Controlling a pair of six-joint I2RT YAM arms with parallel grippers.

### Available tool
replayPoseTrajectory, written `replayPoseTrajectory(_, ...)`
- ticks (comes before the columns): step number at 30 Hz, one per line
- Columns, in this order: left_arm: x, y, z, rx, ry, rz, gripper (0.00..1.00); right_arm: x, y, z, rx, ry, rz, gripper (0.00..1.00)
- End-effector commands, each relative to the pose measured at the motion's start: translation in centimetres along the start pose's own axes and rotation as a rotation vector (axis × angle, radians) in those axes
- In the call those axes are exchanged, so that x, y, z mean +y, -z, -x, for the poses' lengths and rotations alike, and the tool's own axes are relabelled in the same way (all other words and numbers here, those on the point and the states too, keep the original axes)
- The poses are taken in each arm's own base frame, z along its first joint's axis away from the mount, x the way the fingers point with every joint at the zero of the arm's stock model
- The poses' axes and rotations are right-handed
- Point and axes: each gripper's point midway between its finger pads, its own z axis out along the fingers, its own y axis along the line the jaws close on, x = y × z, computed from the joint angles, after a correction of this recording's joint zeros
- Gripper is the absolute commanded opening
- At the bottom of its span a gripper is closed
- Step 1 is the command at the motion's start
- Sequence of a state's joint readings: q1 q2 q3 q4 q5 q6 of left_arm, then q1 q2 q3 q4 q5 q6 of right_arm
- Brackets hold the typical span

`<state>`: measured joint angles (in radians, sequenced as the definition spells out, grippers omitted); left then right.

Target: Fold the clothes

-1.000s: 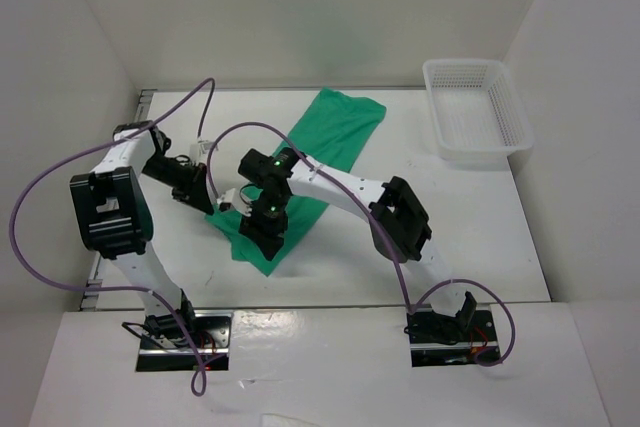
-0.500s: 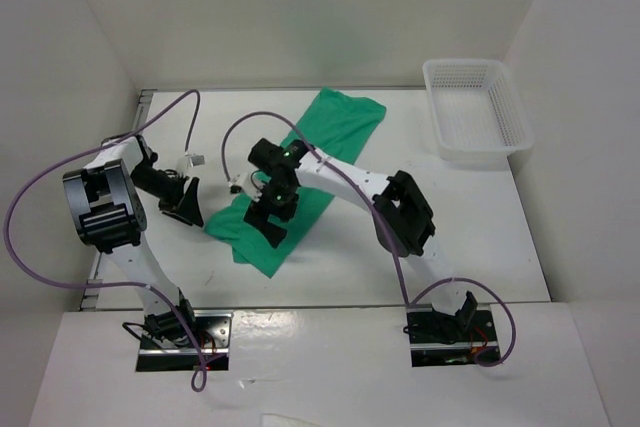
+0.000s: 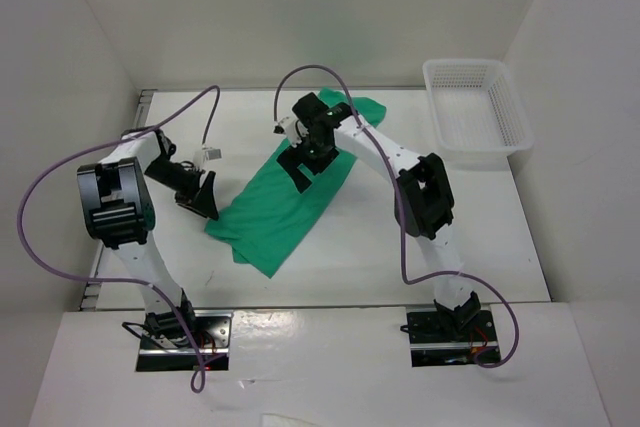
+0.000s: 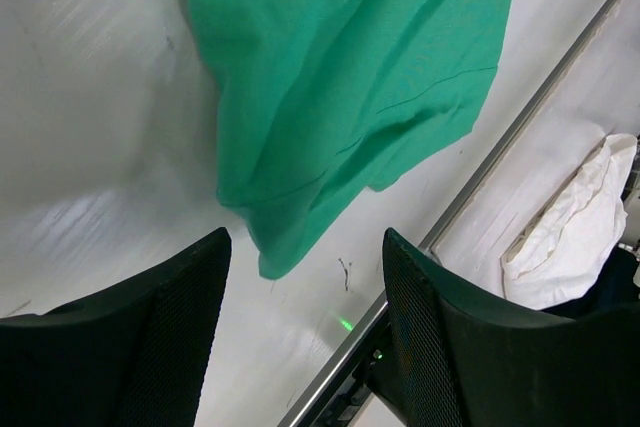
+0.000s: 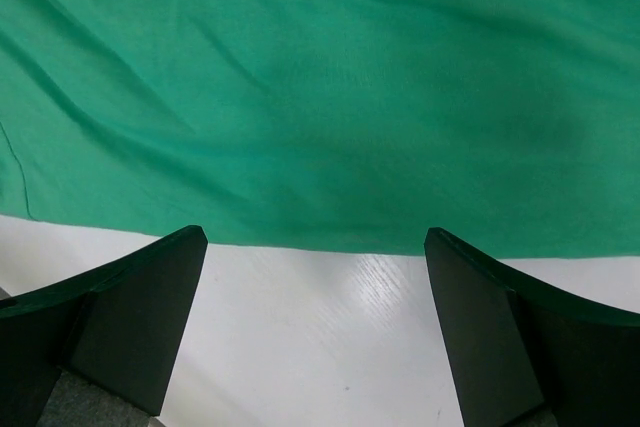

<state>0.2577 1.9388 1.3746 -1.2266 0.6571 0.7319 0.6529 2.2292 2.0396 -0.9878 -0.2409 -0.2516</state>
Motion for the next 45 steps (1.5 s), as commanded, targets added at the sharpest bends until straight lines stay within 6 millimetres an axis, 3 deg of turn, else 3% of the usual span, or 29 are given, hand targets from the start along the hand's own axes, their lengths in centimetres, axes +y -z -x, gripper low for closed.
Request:
replayPoseTrajectory(1, -0.2, -1.0, 0.2, -0.004, 0.020, -0.046, 0.69, -0.5, 2.9, 1.9, -0.088, 0.007, -0.068, 0.99)
replayPoseTrajectory(8, -0.7, -2.8, -0.5, 0.053, 0.018, -0.086, 0.69, -3.0, 3.6, 2.4, -0.109, -0.018, -0.129, 0.99)
replayPoseTrajectory(14, -0.7, -3.7, -2.4, 0.123, 0.046, -0.091, 0.58, -5.8, 4.1, 2.4, -0.118, -0.086, -0.147, 0.99)
replayPoseTrajectory(17, -0.8, -4.1, -3.3, 0.146, 0.045, -0.101, 0.33, -6.4, 4.3, 2.8, -0.132, -0.093, -0.155, 0.99)
replayPoseTrajectory(18, -1.0, -4.2, -3.7, 0.153, 0.054, -0.108, 0.19, -6.4, 4.3, 2.8, -0.132, -0.093, -0.155, 0.99)
replayPoseTrajectory(21, -0.6, -3.8, -4.7, 0.172, 0.048, -0.095, 0.00, -6.6, 4.4, 3.2, -0.142, -0.090, -0.157, 0.99)
replayPoseTrajectory(25, 1.0, -1.7, -6.1, 0.201, 0.065, -0.023, 0.00, -7.6, 3.8, 3.2, -0.128, -0.112, -0.179, 0.99)
replayPoseTrajectory(28, 2.1, -0.8, -6.8, 0.219, 0.067, 0.020, 0.00, -8.6, 3.5, 4.5, -0.152, -0.119, -0.211, 0.99)
replayPoseTrajectory(30, 2.7, -0.2, -6.5, 0.212, 0.073, 0.036, 0.00, -10.3, 3.1, 5.3, -0.165, -0.137, -0.254, 0.99)
replayPoseTrajectory(31, 2.9, 0.0, -6.6, 0.205, 0.082, 0.038, 0.00, -11.5, 4.0, 6.7, -0.214, -0.149, -0.284, 0.99)
replayPoseTrajectory(32, 3.1, 0.1, -6.8, 0.216, 0.082, 0.046, 0.00, -12.8, 2.6, 6.1, -0.189, -0.164, -0.306, 0.99)
replayPoseTrajectory(34, 3.4, 0.1, -6.8, 0.221, 0.086, 0.063, 0.00, -15.0, 2.9, 6.7, -0.230, -0.192, -0.341, 0.99)
replayPoseTrajectory(35, 3.5, 0.2, -7.0, 0.233, 0.085, 0.072, 0.00, -16.1, 1.4, 6.1, -0.211, -0.214, -0.350, 0.99)
replayPoseTrajectory(37, 3.8, 0.2, -7.6, 0.257, 0.102, 0.094, 0.00, -18.4, 1.8, 6.1, -0.234, -0.251, -0.388, 0.99)
replayPoseTrajectory(38, 3.9, 0.3, -7.7, 0.266, 0.102, 0.101, 0.00, -19.5, 0.5, 5.3, -0.213, -0.266, -0.402, 0.99)
replayPoseTrajectory(40, 4.2, 0.3, -8.1, 0.279, 0.109, 0.114, 0.00, -21.0, 0.6, 5.0, -0.224, -0.296, -0.416, 0.99)
replayPoseTrajectory(43, 4.5, 0.9, -8.5, 0.295, 0.128, 0.148, 0.00, -24.8, 0.5, 2.9, -0.212, -0.354, -0.454, 0.99)
replayPoseTrajectory(45, 4.6, 1.0, -8.7, 0.305, 0.127, 0.156, 0.00, -26.2, 0.1, 2.0, -0.209, -0.374, -0.464, 0.99)
